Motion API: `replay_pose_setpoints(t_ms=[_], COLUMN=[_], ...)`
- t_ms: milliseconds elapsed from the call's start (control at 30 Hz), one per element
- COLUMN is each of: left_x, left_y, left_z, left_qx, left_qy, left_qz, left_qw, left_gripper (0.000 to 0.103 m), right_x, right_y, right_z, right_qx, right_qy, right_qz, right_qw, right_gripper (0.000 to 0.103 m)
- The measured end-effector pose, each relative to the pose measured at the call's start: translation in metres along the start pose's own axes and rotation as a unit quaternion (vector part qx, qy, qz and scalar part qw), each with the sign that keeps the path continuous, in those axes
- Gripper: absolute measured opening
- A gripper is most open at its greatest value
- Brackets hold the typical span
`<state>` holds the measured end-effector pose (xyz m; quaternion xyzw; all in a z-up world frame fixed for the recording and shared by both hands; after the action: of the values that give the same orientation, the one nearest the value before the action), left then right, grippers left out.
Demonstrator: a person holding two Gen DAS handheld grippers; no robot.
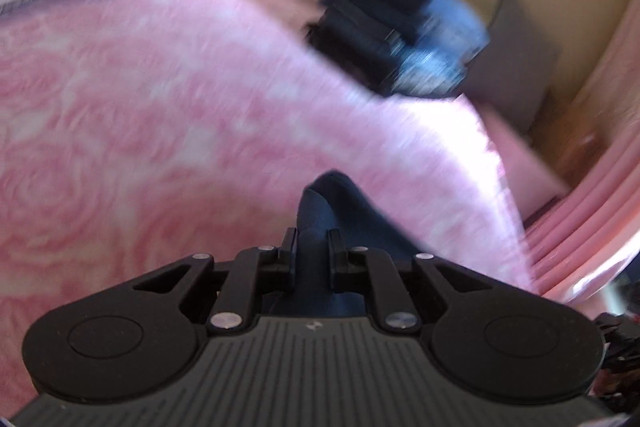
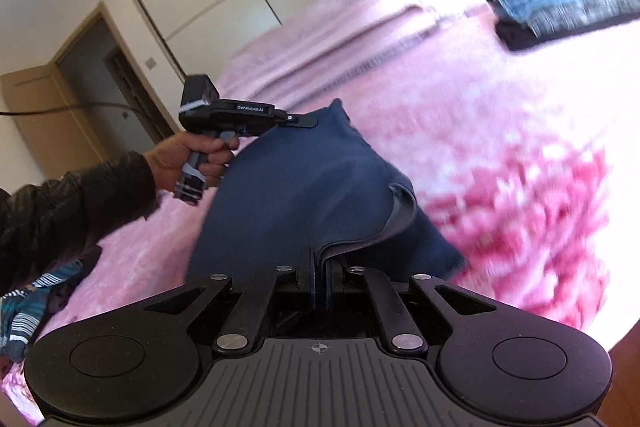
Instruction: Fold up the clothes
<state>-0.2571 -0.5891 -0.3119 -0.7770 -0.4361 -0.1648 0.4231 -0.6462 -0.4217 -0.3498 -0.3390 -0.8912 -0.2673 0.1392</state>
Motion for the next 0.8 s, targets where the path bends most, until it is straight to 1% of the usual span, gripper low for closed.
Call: replay_pose_setpoints(t_ms=[33,100,133,167,233,267,300,333,400,467,500,567,633,700,733,800], left_x=[-0.003,-0.006,-0.006,-0.008,-0.011,-0.009,-0.003,0.007,0.031,0.058,0.072,0.094,0.112,0.120,0.118,0.113], left_y=[0.000,-0.004,-0.009,-0.014,-0.020,-0.023,-0.025,-0.029,-0.036,-0.044,-0.047,-0.056,-0.064,-0.074,-0.078,-0.084], left_z=[0.001,0.002,0.002,0.002,0.002,0.001,-0.001,-0.004,-0.008,-0.010,-0.007,0.007,0.025,0.054,0.069,0.097], left_qx=[0.000,-0.013,-0.027,-0.037,-0.044,-0.045,-0.037,-0.030,-0.018,-0.009,-0.010,-0.013,-0.015,-0.022,-0.024,-0.029], left_qy=[0.003,0.007,0.008,0.010,0.010,0.008,-0.002,-0.017,-0.046,-0.073,-0.079,-0.083,-0.081,-0.070,-0.061,-0.045], left_qz=[-0.014,-0.035,-0.049,-0.065,-0.097,-0.109,-0.111,-0.114,-0.117,-0.119,-0.123,-0.128,-0.131,-0.126,-0.126,-0.125], left_qw=[0.9999,0.9993,0.9984,0.9972,0.9942,0.9930,0.9931,0.9929,0.9919,0.9902,0.9892,0.9882,0.9880,0.9893,0.9899,0.9907], left_gripper=[0.017,0.019,0.022,0.029,0.036,0.036,0.036,0.036,0.031,0.031,0.031,0.031,0.031,0.031,0.031,0.031], right_x=[-0.002,-0.004,-0.004,-0.005,-0.005,-0.005,-0.005,-0.005,0.003,0.017,0.024,0.037,0.048,0.052,0.054,0.046], right_y=[-0.002,-0.006,-0.007,-0.008,-0.011,-0.014,-0.016,-0.018,-0.017,-0.017,-0.017,-0.016,-0.012,-0.001,0.005,0.015], right_z=[0.002,0.005,0.005,0.005,0.005,0.004,0.004,0.003,0.002,-0.001,-0.001,-0.002,-0.005,-0.013,-0.017,-0.025], right_qx=[-0.004,-0.011,-0.013,-0.014,-0.029,-0.040,-0.051,-0.062,-0.065,-0.054,-0.052,-0.049,-0.038,-0.012,0.001,0.016], right_qy=[0.003,0.009,0.010,0.010,0.015,0.018,0.021,0.024,0.024,0.017,0.014,0.008,-0.002,-0.014,-0.021,-0.027], right_qz=[0.000,0.001,0.001,0.000,0.000,-0.002,-0.003,-0.005,0.003,0.024,0.036,0.061,0.076,0.074,0.072,0.054], right_qw=[1.000,1.000,1.000,1.000,0.999,0.999,0.998,0.998,0.998,0.998,0.998,0.997,0.996,0.997,0.997,0.998], right_gripper=[0.003,0.003,0.003,0.003,0.003,0.003,0.003,0.003,0.003,0.003,0.003,0.003,0.003,0.003,0.003,0.003])
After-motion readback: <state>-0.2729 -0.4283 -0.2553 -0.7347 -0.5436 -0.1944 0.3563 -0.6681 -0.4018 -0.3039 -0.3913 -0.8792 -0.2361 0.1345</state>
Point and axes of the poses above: each gripper's, at about its wrist camera, not at the fingertips, and x roughly against the way its jaws point, y to its left, z to its underside, the point moved 2 cm from there along -x, roughly the way its jaws point, and after that the axes turned 11 degrees about x, right-handed, at the moved point
